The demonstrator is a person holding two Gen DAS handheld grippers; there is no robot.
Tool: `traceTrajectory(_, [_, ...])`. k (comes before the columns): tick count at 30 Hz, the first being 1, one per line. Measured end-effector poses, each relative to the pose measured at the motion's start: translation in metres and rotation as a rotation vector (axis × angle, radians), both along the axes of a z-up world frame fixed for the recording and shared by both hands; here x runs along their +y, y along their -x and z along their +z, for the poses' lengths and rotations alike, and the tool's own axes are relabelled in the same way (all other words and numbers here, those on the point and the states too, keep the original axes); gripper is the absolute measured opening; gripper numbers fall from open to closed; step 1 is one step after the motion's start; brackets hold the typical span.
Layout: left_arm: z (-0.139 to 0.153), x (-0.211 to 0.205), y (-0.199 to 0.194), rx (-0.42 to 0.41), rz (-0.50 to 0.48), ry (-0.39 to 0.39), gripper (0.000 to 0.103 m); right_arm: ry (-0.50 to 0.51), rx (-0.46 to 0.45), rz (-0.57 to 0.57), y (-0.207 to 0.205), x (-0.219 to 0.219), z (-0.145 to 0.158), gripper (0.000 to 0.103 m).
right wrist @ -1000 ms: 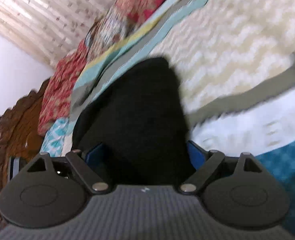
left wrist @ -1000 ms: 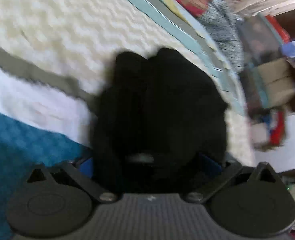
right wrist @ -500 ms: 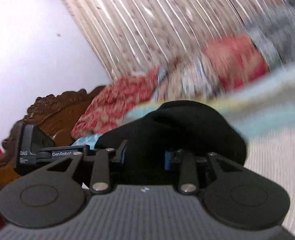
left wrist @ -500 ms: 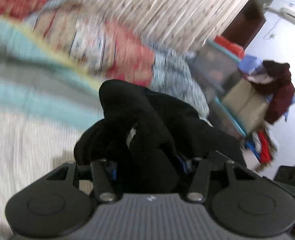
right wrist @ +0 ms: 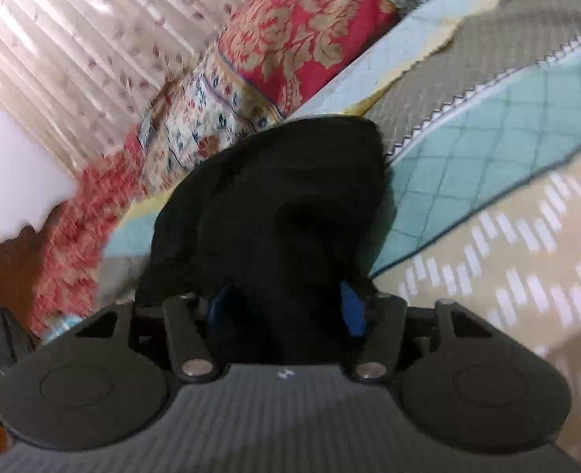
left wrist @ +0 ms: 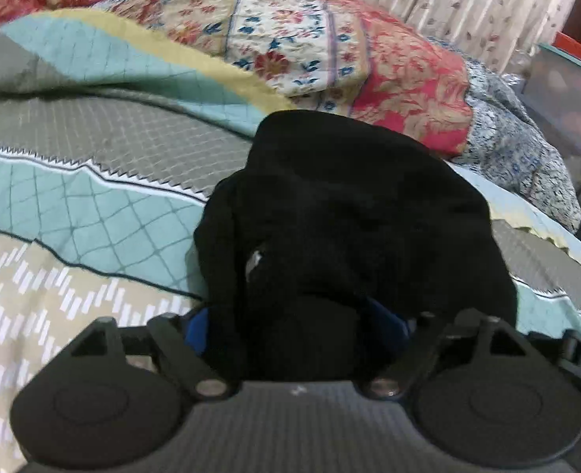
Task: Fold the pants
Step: 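Lower the folded black bundle onto the bed and open both grippers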
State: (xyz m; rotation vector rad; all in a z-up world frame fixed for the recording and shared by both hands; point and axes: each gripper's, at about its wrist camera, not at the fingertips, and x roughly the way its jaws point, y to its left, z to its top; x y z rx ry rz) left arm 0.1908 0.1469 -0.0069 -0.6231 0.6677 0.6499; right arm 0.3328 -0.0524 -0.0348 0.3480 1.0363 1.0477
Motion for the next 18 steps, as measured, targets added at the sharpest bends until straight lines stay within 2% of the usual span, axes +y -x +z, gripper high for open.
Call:
traceTrajectory(4, [0.021,-0.006,0.003,0.044,0.004,-0.018,0.082,0.048,-0.055,0.008,0.008,-0.004,0.022,0.063])
traceTrajectory(6, [0.036,-0.013,0.014,0.043,0.003,-0.036,0.084,0.03,-0.077,-0.007,0.017,-0.018,0.034,0.065])
traceTrajectory(9, [0.059,-0.034,0.038,0.045,0.005,-0.078,0.095,0.02,-0.106,-0.034,0.034,-0.043,0.057,0.068])
traceTrajectory(10, [0.065,-0.043,0.047,0.05,0.005,-0.086,0.097,0.023,-0.11,-0.04,0.041,-0.031,0.061,0.068])
traceTrajectory(16, [0.084,-0.099,0.106,0.115,0.02,-0.075,0.103,0.095,-0.12,-0.045,0.1,-0.06,0.084,0.069])
traceTrajectory(18, [0.091,-0.12,0.127,0.131,0.014,-0.102,0.103,0.105,-0.126,-0.038,0.123,-0.075,0.094,0.076])
